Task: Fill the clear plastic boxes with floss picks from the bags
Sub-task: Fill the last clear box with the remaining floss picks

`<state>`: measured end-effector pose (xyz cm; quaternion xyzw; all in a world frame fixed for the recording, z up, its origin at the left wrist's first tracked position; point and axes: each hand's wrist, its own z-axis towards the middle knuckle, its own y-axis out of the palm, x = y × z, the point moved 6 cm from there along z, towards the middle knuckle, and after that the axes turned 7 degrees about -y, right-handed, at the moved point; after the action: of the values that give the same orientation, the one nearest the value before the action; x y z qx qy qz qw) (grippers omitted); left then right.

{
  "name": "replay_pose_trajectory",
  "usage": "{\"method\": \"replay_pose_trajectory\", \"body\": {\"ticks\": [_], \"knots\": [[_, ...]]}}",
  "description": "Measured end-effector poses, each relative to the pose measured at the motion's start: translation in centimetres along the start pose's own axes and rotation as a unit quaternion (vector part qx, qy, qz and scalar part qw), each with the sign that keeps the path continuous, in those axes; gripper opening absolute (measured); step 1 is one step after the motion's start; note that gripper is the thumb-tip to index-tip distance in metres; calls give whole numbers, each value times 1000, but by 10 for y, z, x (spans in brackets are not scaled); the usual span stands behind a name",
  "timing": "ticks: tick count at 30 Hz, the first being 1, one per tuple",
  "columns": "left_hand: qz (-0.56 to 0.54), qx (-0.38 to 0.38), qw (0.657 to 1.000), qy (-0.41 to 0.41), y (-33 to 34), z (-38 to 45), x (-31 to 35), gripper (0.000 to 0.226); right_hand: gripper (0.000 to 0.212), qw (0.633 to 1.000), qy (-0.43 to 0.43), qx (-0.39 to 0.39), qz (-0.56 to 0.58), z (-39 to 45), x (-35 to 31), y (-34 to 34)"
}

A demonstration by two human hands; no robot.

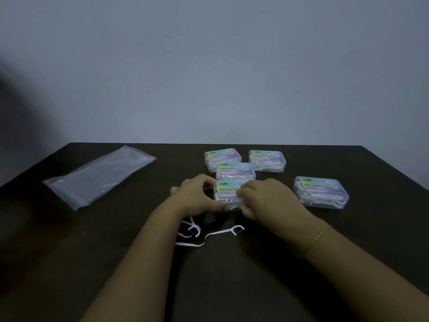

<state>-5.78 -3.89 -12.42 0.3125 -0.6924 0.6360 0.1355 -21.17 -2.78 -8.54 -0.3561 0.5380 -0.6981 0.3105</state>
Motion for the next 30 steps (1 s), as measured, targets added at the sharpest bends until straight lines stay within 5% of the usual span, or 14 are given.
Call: {"method": "replay_pose_trajectory", "body": {"ticks": [5,15,18,22,26,30], "knots": [[-56,-42,997,9,7,5,-4,73,37,999,-3,-2,-43,0,-3,-3],[-27,-58,998,19,6,-5,5,75,36,997,-4,68,-33,-4,-3,-4],[-75,-82,994,13,8,-1,-1,81,36,990,35,132,45,-9,16,-10],[-68,-96,993,9,8,-1,-1,84,25,930,180,275,164,-16,43,-16],[-57,-90,994,12,6,0,0,84,11,898,237,247,277,-11,55,3],[-61,-81,995,16,7,2,-1,85,29,910,237,173,294,-9,56,17]]}}
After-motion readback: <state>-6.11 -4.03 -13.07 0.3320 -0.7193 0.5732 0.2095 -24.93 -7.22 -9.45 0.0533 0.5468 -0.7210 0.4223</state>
